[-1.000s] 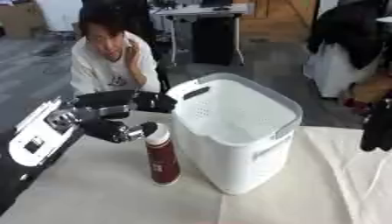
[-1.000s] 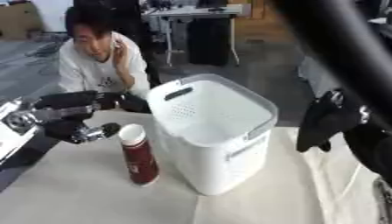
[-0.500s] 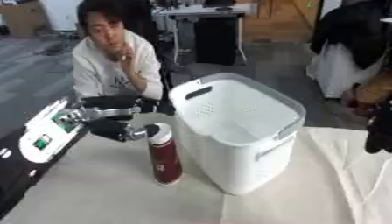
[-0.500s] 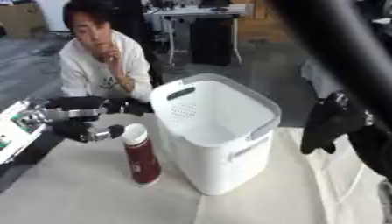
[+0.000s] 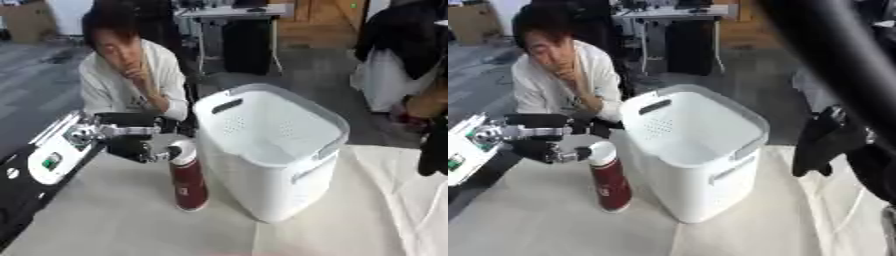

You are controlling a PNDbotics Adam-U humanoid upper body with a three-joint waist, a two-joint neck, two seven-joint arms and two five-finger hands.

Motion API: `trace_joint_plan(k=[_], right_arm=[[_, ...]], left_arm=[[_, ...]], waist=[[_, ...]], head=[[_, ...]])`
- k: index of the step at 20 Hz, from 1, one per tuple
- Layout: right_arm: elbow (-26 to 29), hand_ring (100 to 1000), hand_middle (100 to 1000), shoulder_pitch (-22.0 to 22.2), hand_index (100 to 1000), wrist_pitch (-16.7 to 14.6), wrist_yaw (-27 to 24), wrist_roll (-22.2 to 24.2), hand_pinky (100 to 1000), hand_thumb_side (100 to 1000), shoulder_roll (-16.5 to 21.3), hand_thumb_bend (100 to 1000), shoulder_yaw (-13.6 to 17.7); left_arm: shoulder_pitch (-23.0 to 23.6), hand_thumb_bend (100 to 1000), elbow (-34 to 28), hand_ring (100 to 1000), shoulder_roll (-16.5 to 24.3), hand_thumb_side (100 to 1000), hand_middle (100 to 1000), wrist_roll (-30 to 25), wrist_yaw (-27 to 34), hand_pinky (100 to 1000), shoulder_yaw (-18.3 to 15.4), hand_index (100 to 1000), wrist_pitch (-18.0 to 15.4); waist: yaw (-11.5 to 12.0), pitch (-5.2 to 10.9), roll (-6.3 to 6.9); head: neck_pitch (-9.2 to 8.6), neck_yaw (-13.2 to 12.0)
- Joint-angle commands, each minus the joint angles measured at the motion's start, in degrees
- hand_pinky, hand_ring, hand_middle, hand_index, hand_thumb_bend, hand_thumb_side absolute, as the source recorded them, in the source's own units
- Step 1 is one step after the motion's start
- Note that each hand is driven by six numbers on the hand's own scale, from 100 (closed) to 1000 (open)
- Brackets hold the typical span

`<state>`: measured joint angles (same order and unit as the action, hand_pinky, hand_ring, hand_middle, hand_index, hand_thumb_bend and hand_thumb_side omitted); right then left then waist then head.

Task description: Pick up objects on the table and place them in the box.

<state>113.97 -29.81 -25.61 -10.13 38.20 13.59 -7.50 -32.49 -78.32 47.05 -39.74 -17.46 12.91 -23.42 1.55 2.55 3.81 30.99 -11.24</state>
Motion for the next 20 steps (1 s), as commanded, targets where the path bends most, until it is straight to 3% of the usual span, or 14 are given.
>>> trace_joint_plan(k=[1,11,14,20], right_arm=[[0.62,392,456,-1.09,645,-9.25,-0.43,9.42,107,986,0.02,100,-0.01],[0.62,391,456,-0.99,645,-9.24,-0.6,9.63,106,987,0.12,100,-0.01],[0.62,392,456,-0.96,644,-9.23,-0.6,9.65,107,986,0.14,100,-0.02],[0.62,392,456,-1.08,644,-9.26,-0.59,9.6,107,986,0.03,100,-0.02]], left_arm=[[-1.32,288,0.3,1000,0.81,1000,1000,-5.92,-0.68,1000,-0.19,1000,-4.74],[-1.5,330,0.0,1000,0.43,1000,1000,-10.64,1.54,1000,-0.7,1000,-4.26],[-1.65,388,-0.98,1000,0.43,1000,1000,-10.54,3.72,1000,-0.9,1000,-3.88],[-1.78,390,-0.62,1000,0.1,1000,1000,-7.78,6.47,1000,-0.01,1000,-4.93]], waist=[[0.07,0.34,0.06],[0.29,0.31,0.04],[0.32,0.39,0.07],[0.11,0.4,0.07]], head=[[-0.28,-0.49],[-0.23,-0.37],[-0.35,-0.44],[-0.62,-0.69]])
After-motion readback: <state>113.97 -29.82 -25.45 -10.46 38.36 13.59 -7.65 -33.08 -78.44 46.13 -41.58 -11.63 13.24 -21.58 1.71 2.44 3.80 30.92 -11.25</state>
